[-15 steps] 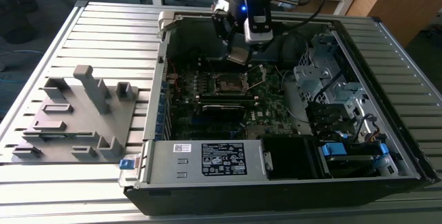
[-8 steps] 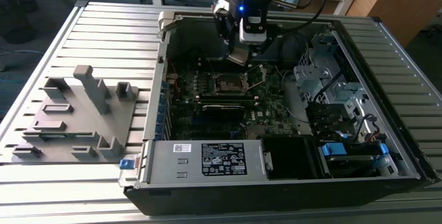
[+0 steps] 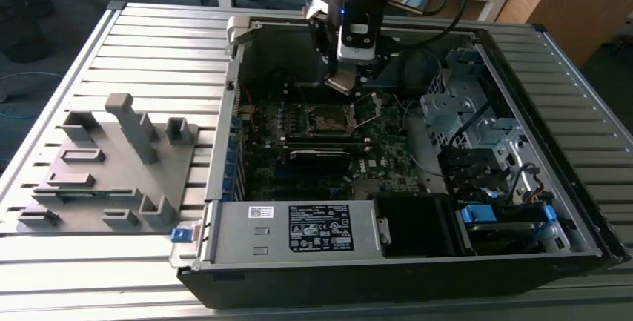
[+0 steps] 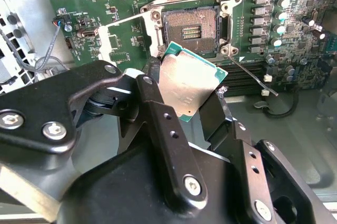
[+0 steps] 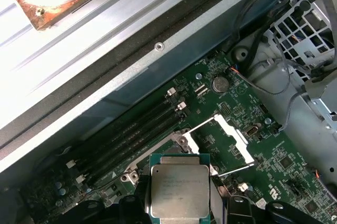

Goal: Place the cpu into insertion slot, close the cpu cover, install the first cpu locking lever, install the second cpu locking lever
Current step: 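Place the cpu into insertion slot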

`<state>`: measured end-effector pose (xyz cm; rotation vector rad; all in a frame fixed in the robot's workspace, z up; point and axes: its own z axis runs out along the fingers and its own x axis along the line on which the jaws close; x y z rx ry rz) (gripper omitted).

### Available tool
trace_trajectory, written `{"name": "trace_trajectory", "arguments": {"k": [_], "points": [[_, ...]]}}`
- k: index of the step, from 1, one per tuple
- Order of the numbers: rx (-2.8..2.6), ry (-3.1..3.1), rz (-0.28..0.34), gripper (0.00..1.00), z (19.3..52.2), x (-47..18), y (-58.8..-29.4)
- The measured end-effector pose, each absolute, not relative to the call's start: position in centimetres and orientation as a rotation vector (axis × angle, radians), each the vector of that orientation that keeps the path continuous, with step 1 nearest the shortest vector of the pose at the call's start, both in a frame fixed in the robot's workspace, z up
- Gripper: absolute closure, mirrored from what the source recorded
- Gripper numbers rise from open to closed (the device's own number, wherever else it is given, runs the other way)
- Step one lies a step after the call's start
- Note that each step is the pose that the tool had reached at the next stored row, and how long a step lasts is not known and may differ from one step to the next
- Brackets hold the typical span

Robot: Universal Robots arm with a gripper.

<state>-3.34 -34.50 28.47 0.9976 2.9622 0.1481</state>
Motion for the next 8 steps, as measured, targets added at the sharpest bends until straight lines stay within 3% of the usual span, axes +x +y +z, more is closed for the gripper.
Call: {"name": "trace_trajectory", "arguments": {"k": [8], "points": [[0.998, 2.962, 0.148, 0.46, 28.47, -3.35, -34.5]]}}
